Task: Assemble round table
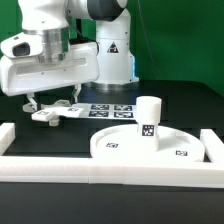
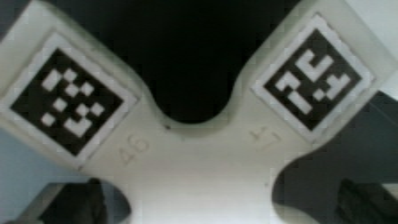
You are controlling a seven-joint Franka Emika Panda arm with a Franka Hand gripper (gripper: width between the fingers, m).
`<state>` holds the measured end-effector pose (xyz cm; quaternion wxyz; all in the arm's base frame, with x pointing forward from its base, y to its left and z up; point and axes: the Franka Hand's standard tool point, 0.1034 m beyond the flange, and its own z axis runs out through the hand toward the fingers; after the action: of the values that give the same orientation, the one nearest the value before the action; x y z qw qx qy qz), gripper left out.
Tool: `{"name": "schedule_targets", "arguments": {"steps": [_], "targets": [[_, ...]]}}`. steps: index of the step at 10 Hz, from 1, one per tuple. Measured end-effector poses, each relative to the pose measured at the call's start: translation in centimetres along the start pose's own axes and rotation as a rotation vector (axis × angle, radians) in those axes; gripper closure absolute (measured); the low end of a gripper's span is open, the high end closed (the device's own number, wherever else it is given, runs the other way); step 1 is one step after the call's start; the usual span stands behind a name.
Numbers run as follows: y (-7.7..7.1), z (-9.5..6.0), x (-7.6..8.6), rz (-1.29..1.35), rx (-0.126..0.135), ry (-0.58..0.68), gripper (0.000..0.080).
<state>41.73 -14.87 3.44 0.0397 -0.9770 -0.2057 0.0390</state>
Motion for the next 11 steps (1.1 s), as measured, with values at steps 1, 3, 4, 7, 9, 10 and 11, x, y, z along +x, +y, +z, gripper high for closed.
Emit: {"name": "schedule_targets", "arguments": {"steps": [1,3,4,7,9,10,11], "targets": [[0.1,0.3,-0.2,0.004,0.003,-0.004,0.015],[0.1,0.6,-0.4,0.006,0.007,-0.009,0.015],[0.1,0.6,-0.4,0.006,0.007,-0.01,0.015],[0.0,0.9,-0.6,0.006,0.011,-0.016,0.015],[-0.1,1.2,-0.7,0.007,0.015,-0.021,0.015],[0.0,1.3,-0.8,0.008,0.015,-0.021,0.015],[0.0,1.3,-0.8,0.008,0.015,-0.021,0.026]]}}
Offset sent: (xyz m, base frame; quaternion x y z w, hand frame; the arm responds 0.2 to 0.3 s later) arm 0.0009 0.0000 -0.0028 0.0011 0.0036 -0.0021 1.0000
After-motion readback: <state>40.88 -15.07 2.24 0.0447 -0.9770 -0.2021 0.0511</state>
